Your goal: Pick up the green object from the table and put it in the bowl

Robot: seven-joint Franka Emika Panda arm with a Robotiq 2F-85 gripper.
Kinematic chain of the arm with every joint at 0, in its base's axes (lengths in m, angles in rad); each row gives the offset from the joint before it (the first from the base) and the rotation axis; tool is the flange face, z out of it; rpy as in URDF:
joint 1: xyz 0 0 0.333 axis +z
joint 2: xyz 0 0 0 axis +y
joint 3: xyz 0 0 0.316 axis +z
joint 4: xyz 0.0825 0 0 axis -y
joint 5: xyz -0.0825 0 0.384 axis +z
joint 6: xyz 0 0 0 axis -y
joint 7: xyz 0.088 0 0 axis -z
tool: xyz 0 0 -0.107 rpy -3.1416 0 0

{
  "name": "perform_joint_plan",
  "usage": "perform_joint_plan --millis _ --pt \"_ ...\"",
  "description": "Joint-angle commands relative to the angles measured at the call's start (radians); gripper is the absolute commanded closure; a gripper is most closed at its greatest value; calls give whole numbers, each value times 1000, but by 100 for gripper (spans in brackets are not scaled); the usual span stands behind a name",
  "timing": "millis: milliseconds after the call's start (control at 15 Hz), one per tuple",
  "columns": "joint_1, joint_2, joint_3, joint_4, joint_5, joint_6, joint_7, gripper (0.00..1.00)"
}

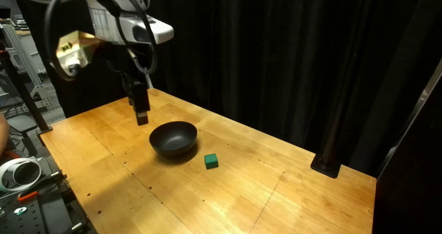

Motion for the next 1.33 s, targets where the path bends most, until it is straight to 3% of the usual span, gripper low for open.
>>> perform_joint_plan --millis 0,267,467,867,1267 --pt "-11 241 29 84 23 209 106 0" --pt "-9 480 33 182 3 417 184 0" --pt "-9 631 32 280 38 489 220 0" --pt "-36 815 54 448 132 462 232 0" --pt "-58 907 67 529 168 455 234 0"
